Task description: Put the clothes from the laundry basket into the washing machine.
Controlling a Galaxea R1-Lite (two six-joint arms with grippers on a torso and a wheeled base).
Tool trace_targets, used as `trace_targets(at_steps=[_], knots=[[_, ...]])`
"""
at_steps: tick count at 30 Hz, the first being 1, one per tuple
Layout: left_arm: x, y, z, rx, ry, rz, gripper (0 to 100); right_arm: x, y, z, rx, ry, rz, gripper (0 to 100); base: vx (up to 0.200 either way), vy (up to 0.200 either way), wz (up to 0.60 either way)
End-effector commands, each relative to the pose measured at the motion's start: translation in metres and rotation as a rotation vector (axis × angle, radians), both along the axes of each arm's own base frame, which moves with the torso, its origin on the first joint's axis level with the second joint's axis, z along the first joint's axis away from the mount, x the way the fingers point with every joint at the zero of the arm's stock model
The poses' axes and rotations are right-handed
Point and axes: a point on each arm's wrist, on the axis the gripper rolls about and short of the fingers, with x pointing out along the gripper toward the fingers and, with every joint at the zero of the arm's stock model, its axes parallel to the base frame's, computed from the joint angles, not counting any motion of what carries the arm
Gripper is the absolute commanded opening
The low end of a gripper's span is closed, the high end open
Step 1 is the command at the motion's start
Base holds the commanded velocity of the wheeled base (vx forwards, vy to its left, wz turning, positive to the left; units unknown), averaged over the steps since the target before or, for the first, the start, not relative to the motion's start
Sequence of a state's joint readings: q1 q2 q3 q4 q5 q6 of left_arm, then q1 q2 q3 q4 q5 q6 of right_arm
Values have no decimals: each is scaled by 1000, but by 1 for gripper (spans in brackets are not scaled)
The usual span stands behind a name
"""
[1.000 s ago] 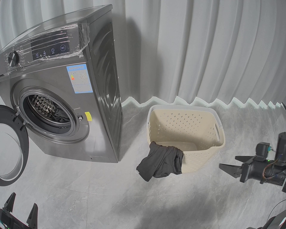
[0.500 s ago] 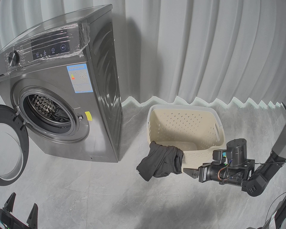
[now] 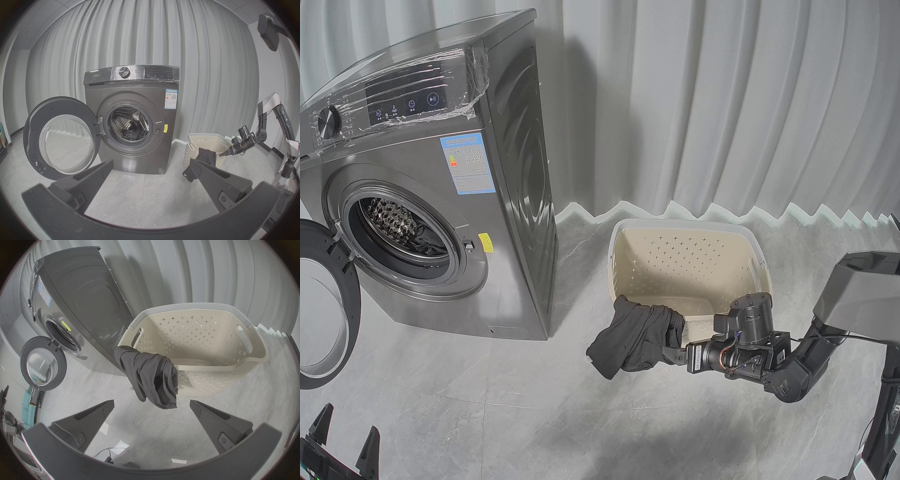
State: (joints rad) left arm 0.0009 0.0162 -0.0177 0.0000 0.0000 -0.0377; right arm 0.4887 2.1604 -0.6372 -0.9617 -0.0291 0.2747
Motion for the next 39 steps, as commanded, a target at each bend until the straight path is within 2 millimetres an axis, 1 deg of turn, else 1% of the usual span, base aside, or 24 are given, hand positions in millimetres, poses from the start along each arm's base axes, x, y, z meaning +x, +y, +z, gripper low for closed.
trace_targets(at_steps=[1, 7, 9, 12, 14, 15, 23, 29, 36, 39], knots=[[0, 0, -5, -1, 0, 1, 100, 11, 5, -16, -17, 17, -14, 100, 0, 0, 0], [0, 0, -5, -1, 0, 1, 100, 20, 10, -17, -18, -1, -29, 100, 0, 0, 0], [0, 0, -5, -1, 0, 1, 100, 27, 13, -23, -31, -8, -52, 100, 0, 0, 0], [0, 0, -5, -1, 0, 1, 100, 37, 17, -28, -20, -17, -68, 100, 0, 0, 0], [0, 0, -5, -1, 0, 1, 100, 39, 18, -29, -13, -16, -72, 100, 0, 0, 0], [0, 0, -5, -2, 0, 1, 100, 44, 22, -33, 8, -13, -85, 100, 0, 0, 0], [0, 0, -5, -2, 0, 1, 100, 64, 30, -48, 24, -32, -125, 100, 0, 0, 0], [0, 0, -5, -2, 1, 1, 100, 73, 38, -47, 66, -54, -134, 100, 0, 0, 0], [0, 0, -5, -2, 0, 1, 100, 78, 41, -49, 83, -70, -137, 100, 0, 0, 0], [0, 0, -5, -4, 1, 1, 100, 80, 41, -47, 95, -78, -144, 100, 0, 0, 0]])
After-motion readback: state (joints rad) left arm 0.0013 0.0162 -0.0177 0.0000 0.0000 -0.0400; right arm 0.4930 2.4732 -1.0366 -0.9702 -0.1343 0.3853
